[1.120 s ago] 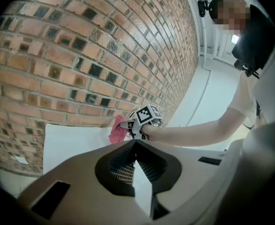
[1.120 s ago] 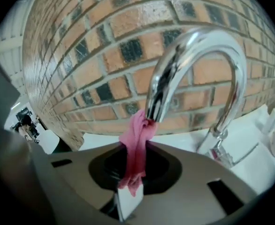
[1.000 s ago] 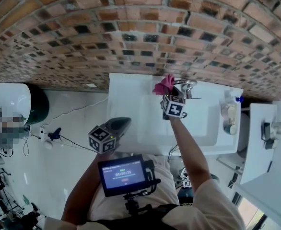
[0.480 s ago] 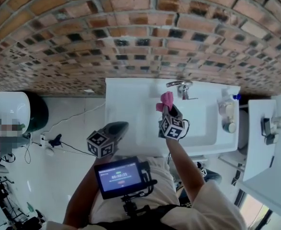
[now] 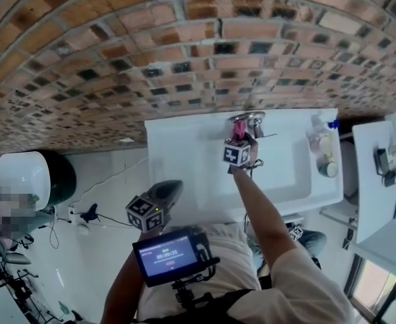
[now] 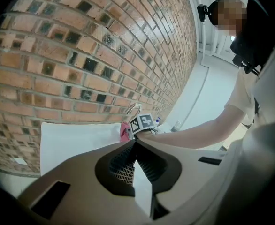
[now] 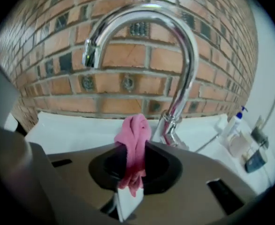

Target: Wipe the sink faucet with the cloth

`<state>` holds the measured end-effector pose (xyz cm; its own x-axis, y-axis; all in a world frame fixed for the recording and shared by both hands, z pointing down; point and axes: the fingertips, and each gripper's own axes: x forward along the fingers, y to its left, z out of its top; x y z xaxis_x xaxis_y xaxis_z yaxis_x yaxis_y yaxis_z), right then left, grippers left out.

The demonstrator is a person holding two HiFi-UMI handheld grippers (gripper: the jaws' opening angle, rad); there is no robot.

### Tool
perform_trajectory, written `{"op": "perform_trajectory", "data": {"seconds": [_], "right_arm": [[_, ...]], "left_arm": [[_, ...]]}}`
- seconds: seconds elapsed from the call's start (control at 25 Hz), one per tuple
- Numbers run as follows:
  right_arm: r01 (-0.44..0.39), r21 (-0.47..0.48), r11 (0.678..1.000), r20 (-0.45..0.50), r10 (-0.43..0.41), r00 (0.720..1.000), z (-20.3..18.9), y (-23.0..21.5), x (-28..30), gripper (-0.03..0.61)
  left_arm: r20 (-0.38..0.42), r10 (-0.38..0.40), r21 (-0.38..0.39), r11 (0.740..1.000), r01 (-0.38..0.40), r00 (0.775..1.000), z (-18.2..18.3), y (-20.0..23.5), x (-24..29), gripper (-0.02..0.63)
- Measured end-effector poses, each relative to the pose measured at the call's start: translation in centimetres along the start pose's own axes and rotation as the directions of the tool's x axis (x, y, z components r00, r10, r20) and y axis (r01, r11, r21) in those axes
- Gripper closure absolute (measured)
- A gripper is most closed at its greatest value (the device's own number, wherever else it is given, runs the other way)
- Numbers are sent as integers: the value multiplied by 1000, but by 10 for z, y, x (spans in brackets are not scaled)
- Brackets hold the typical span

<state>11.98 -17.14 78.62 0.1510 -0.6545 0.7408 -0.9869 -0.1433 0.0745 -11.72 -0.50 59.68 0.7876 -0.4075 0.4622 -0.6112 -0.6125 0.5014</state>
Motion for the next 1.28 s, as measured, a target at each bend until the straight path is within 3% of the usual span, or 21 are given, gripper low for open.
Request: {"op": "perform_trajectory", "data": {"seconds": [0.08,0.16,0.28,0.48,0.68,0.8,0.96,1.28], "right_arm": [[71,-48,996,-23,-72,997,6,-8,10,508],[102,-13,995,-78,-103,992,1,-11,23,508],[127,125,984,-187,-102,977,-19,-13,42,508],[139,370,918,-260,-41,965,-36,-23,58,508],[169,418,893,-153,-114,982,-18,-38,48,508],[127,486,865,-62,-111,992,-1,-40,41,508],[111,552,827,-54,-97,994,3,-46,32,508],[52,462,885,109,-115,987,38,-58,0,509]], "left_arm": [[4,4,0,1000,-4,1000,0,2,-2,620],[8,10,-7,1000,-10,1000,1,6,-4,620],[8,13,-14,1000,-13,1000,-1,10,-7,620],[10,14,-16,1000,-14,1000,-2,16,-10,620],[6,18,-29,999,-17,1000,-3,19,-16,620],[8,15,-25,1000,-14,1000,1,21,-18,620],[10,15,-19,1000,-14,1000,2,22,-20,620],[15,8,-10,1000,-8,1000,3,17,-19,620]]}}
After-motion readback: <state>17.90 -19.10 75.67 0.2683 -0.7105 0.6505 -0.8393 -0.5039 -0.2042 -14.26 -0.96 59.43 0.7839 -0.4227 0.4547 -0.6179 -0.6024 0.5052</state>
